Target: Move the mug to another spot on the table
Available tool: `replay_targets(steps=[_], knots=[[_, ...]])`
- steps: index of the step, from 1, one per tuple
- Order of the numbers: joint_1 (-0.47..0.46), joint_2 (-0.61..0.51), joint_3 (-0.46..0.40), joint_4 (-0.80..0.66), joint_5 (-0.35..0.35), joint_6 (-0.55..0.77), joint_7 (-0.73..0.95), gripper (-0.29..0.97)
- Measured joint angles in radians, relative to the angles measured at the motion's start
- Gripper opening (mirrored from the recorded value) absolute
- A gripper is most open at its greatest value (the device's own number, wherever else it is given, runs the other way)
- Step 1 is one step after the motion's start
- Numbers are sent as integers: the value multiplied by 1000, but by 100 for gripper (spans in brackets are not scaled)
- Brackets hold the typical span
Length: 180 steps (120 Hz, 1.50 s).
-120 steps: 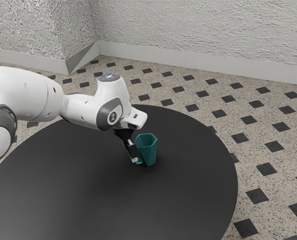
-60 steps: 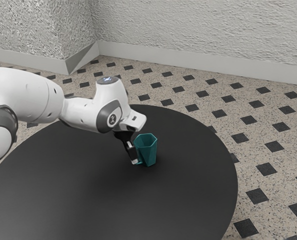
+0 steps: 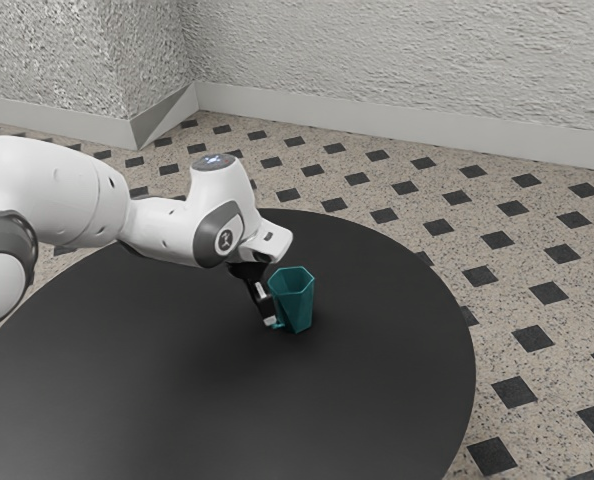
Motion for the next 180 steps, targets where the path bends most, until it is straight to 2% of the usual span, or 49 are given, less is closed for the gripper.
replay_targets(steps=[22,81,117,180], knots=[[-4,0,0,-1,-1,12,4,23],[-12,-17,2,-14,2,24,2,11],[-16,-79,5,-62,-12,26,3,8],[-31,-264,43,-293,-14,143,7,5]])
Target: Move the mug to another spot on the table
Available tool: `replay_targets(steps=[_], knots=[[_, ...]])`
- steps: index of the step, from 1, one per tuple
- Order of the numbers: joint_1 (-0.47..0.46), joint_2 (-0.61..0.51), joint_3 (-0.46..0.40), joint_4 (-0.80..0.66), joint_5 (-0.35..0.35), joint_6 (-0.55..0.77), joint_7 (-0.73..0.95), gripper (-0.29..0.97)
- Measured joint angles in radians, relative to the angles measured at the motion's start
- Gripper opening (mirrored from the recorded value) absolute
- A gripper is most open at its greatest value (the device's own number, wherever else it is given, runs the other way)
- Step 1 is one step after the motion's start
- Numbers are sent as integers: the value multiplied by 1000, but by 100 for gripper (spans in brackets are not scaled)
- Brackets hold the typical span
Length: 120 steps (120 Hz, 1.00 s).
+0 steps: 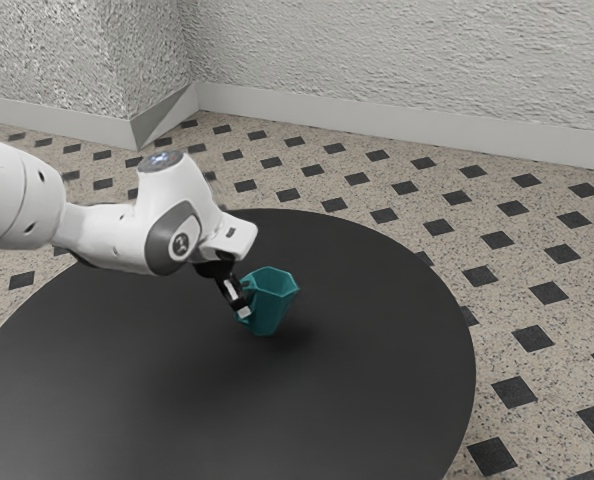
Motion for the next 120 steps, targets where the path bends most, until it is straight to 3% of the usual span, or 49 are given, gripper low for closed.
replay_targets(steps=[43,120], knots=[[-6,-152,36,-211,-2,105,7,5],[69,-185,62,-338,-7,248,28,5]])
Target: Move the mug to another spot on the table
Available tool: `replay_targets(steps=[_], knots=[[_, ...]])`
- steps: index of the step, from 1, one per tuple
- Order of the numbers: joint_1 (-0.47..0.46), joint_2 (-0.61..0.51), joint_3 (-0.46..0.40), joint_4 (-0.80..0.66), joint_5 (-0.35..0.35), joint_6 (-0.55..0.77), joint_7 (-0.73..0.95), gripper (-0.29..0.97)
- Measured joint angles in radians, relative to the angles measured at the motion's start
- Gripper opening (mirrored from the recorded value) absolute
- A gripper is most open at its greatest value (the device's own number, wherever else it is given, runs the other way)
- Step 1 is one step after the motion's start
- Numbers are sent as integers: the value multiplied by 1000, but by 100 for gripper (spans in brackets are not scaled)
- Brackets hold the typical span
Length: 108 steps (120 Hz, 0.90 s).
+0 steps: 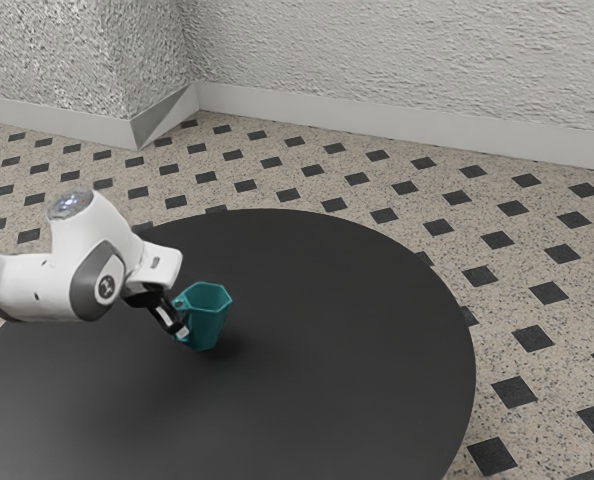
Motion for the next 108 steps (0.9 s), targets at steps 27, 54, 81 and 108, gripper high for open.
replay_targets(steps=[27,54,81,108], knots=[[-31,-9,0,-23,-2,31,4,5],[-76,-11,5,-41,-7,52,8,5],[-68,-7,9,-59,-10,70,11,5],[-23,11,-2,-60,-11,84,13,5]])
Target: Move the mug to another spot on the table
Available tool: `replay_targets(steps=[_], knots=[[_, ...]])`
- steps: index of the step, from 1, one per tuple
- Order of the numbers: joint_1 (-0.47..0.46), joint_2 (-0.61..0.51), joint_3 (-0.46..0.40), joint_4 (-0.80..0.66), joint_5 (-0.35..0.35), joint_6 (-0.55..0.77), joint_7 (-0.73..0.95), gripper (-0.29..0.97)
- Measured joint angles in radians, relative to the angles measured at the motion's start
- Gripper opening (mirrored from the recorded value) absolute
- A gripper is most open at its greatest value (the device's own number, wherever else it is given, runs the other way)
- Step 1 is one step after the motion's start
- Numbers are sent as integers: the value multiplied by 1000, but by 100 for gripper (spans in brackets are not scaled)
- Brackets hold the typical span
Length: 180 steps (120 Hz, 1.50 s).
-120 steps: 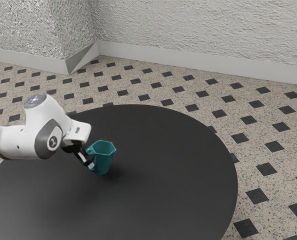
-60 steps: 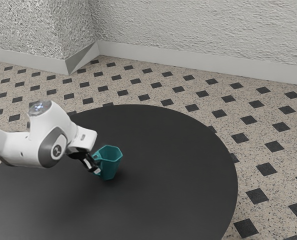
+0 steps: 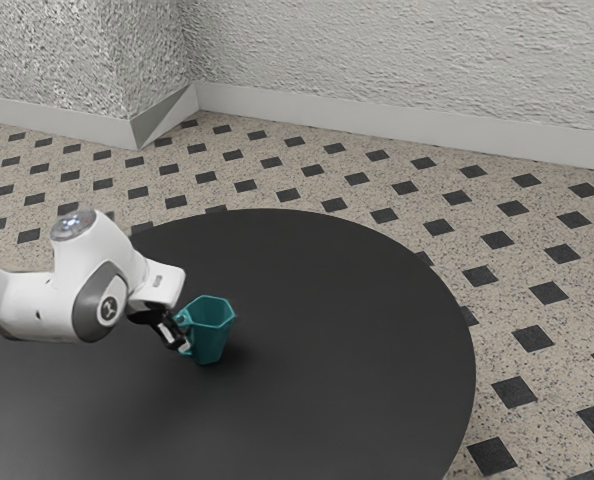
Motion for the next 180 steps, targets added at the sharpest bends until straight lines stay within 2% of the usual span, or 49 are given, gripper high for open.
replay_targets(steps=[25,48,75,109,145,161,180], knots=[[0,7,27,-5,0,10,1,6],[32,8,14,-10,0,10,1,40],[17,-19,44,-31,-1,-42,0,57],[-46,-48,58,-33,0,-115,-1,64],[-26,-137,67,-66,6,-203,-7,66],[13,-202,68,-66,58,-324,-37,66],[28,-342,62,-59,176,-504,-104,66]])
